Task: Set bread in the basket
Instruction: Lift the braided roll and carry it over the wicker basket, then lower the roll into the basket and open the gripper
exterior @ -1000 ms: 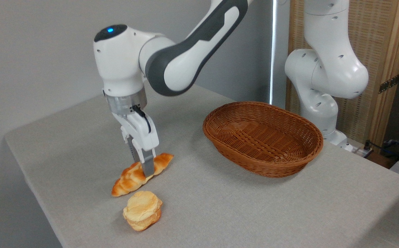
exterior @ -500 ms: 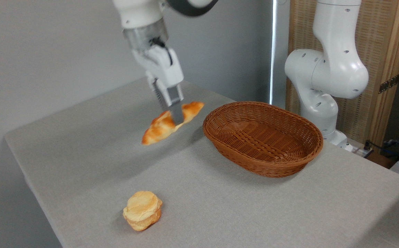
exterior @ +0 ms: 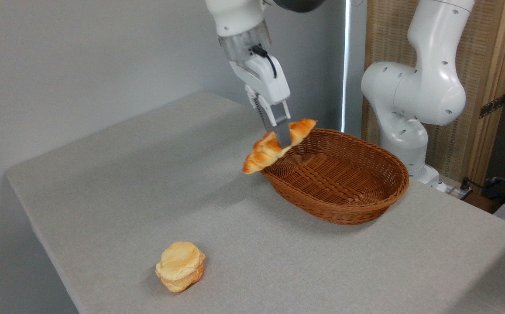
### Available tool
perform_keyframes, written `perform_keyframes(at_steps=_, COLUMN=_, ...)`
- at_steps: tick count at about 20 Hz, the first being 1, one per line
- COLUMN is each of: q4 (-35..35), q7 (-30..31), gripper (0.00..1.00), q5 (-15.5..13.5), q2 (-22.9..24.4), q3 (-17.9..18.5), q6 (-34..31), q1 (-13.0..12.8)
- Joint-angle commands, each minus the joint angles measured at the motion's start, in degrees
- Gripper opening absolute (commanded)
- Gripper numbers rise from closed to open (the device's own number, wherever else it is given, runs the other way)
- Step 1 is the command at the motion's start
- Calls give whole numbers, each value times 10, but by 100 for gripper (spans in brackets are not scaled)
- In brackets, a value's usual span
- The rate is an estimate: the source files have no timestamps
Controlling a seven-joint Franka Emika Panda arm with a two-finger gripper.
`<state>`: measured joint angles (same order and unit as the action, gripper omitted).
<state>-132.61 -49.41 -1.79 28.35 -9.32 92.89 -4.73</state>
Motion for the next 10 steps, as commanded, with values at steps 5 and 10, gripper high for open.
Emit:
perform_keyframes(at_steps=5, q4=-77, q7=3, gripper=45, q5=-1, q2=28, q3=6, q6=-27, q1=-16)
perform_keyframes(at_steps=10, q4=-90, q7=3, gripper=46, q5=-1, q2=23, q3=6, q6=-34, q1=-16)
